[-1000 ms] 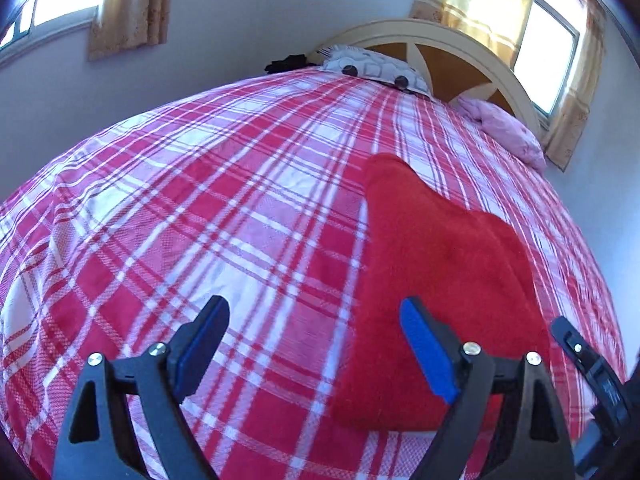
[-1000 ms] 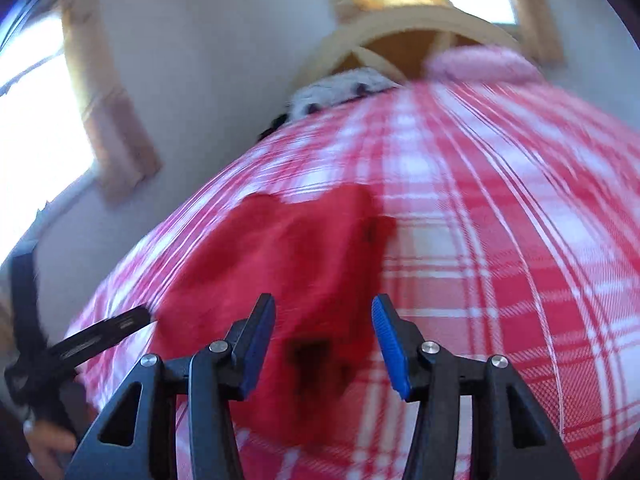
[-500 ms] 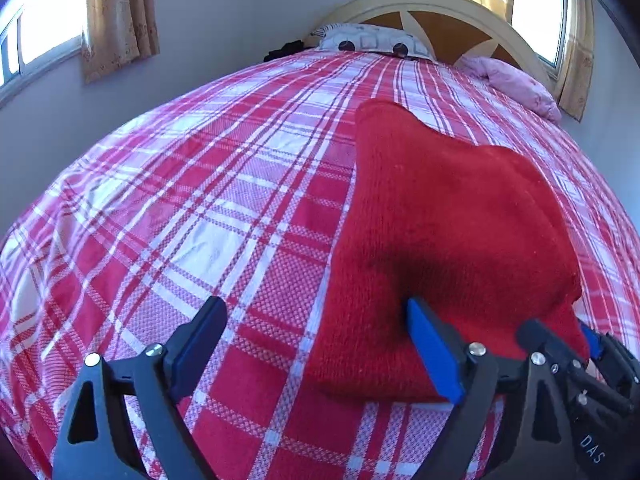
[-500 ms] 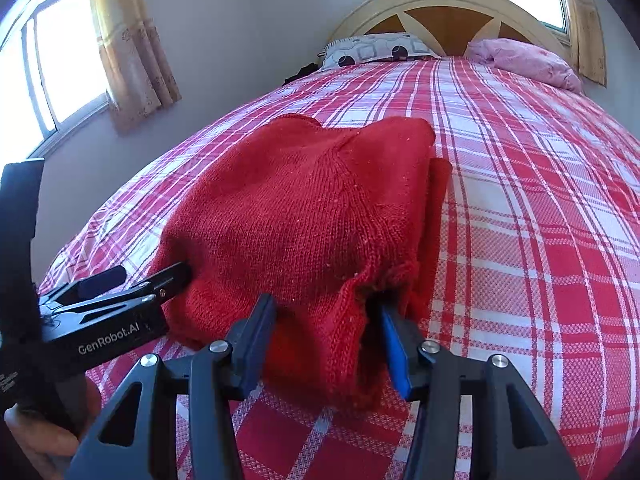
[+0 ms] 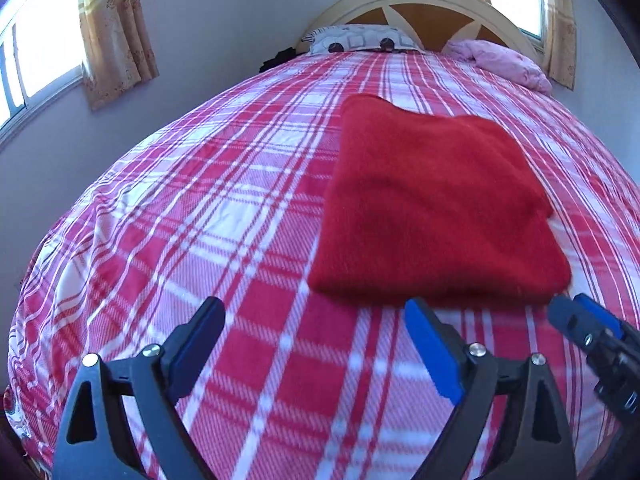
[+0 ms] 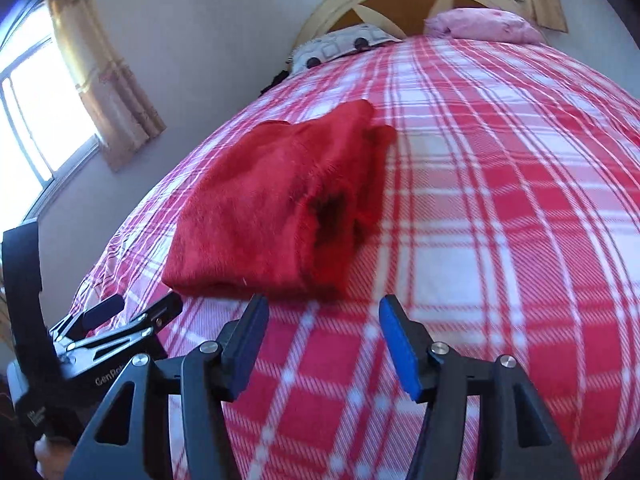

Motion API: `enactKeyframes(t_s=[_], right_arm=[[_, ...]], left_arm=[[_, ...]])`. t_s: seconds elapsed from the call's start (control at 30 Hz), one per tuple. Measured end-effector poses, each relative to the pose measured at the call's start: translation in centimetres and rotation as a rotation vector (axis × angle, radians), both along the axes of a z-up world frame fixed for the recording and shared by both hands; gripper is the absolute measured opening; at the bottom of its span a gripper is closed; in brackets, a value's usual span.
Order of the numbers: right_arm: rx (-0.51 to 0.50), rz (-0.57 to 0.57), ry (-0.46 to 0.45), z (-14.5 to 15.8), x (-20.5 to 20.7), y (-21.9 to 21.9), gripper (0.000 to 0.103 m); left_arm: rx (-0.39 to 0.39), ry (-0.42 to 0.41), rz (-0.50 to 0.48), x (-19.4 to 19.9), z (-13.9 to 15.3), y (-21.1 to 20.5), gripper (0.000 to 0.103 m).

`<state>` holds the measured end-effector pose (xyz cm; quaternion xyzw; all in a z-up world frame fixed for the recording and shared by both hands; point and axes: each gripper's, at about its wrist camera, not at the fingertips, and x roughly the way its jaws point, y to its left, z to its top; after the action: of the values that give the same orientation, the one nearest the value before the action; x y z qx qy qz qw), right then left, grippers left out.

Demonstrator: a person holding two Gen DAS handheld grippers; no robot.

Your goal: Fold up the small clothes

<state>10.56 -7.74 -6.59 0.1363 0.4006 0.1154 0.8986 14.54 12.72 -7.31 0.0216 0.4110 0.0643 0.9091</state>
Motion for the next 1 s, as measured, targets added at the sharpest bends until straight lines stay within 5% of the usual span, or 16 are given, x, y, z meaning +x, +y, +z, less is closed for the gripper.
enactKeyframes(t_s=[0.43,0.8,1.0], right_arm=[[-0.057,-0.066,0.001,2.3,-5.2,-0.7,0.059],[0.247,-0.161,0.107,9.8,-7.5,-1.9,0.059],[0.304,-0.138,-0.057,16.0,-9.6,0.7,0.076]], left_arm=[[0.085,-0.110,-0.026,-5.5,2.9,-2.0,0.101],[0.043,-0.151,-0.070,-8.7,7.1,-1.7,0.103],[0.036,-0.210,-0.040,-10.3,10.0,-0.2,0.103]])
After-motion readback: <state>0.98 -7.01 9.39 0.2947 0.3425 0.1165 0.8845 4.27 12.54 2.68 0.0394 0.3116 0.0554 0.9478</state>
